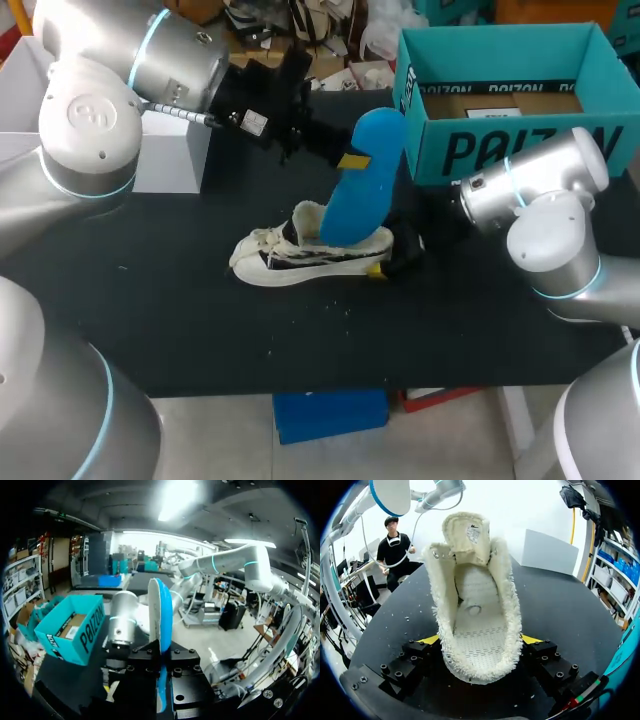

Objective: Take the shoe out of the shoebox, open the shoe tongue, remove and reinsert the insole, then place the shoe into the shoebox

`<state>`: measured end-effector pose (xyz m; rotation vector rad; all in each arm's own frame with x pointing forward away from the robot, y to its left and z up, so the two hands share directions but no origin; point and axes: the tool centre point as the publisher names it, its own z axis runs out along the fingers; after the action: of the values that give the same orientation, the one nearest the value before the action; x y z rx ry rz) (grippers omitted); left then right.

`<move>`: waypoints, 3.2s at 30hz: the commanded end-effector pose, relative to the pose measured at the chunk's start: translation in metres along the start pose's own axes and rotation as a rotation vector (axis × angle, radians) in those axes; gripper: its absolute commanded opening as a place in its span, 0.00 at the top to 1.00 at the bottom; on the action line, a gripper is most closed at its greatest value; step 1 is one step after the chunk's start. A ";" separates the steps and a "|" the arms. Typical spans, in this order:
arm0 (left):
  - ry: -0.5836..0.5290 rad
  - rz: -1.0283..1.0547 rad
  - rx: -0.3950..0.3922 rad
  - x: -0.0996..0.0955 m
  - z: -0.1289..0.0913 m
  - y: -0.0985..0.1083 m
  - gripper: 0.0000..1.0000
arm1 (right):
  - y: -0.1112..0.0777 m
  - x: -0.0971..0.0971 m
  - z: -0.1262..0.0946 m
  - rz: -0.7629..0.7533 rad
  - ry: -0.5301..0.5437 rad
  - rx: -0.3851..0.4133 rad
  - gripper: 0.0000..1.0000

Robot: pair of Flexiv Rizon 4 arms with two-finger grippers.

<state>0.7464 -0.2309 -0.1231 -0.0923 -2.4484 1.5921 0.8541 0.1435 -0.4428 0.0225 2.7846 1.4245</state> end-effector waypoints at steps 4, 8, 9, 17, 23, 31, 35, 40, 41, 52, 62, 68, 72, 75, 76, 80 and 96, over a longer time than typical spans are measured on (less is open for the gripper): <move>0.009 -0.081 0.184 0.016 -0.017 -0.011 1.00 | 0.000 -0.001 0.000 0.001 -0.001 0.002 1.00; 0.023 -0.114 0.218 0.021 -0.025 -0.024 1.00 | 0.000 -0.001 0.000 0.001 -0.001 0.002 1.00; 0.022 -0.105 0.213 0.023 -0.027 -0.028 1.00 | 0.000 -0.001 0.000 0.001 -0.001 0.002 1.00; 0.042 -0.096 0.216 0.036 -0.037 -0.061 1.00 | 0.000 -0.001 0.000 0.001 -0.001 0.002 1.00; 0.034 -0.050 0.214 0.048 -0.046 -0.085 1.00 | 0.000 -0.001 0.000 0.001 -0.001 0.002 1.00; 0.030 -0.009 0.235 0.054 -0.060 -0.110 1.00 | 0.000 -0.001 0.000 0.001 -0.001 0.002 1.00; 0.015 0.015 0.238 0.055 -0.064 -0.121 1.00 | 0.000 -0.001 0.000 0.001 -0.001 0.002 1.00; 0.025 0.037 0.249 0.056 -0.067 -0.133 1.00 | 0.000 -0.001 0.000 0.001 -0.001 0.002 1.00; 0.022 0.039 0.252 0.057 -0.068 -0.135 1.00 | 0.000 -0.001 0.000 0.001 -0.001 0.002 1.00; 0.003 0.049 0.269 0.058 -0.070 -0.138 1.00 | 0.000 -0.003 -0.008 -0.004 0.030 0.131 0.00; 0.003 0.049 0.269 0.058 -0.070 -0.138 1.00 | -0.001 -0.008 -0.038 -0.013 0.129 0.509 0.00; 0.003 0.049 0.269 0.058 -0.070 -0.138 1.00 | -0.001 -0.011 -0.046 0.041 0.080 0.702 0.00; 0.003 0.049 0.269 0.058 -0.070 -0.138 1.00 | 0.000 -0.012 -0.047 0.037 0.041 0.816 0.00; 0.003 0.049 0.269 0.058 -0.070 -0.138 1.00 | 0.002 -0.012 -0.046 0.009 0.013 0.881 0.00; 0.003 0.049 0.269 0.058 -0.070 -0.138 1.00 | 0.004 -0.012 -0.046 -0.006 -0.002 0.889 0.00; 0.003 0.049 0.269 0.058 -0.070 -0.138 1.00 | 0.008 -0.012 -0.045 -0.043 -0.029 0.924 0.00; 0.003 0.049 0.269 0.058 -0.070 -0.138 1.00 | 0.016 -0.012 -0.036 -0.100 -0.002 0.991 0.00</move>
<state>0.7150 -0.2134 0.0394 -0.1150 -2.2194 1.9189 0.8622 0.1167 -0.4068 -0.1002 3.0824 0.0771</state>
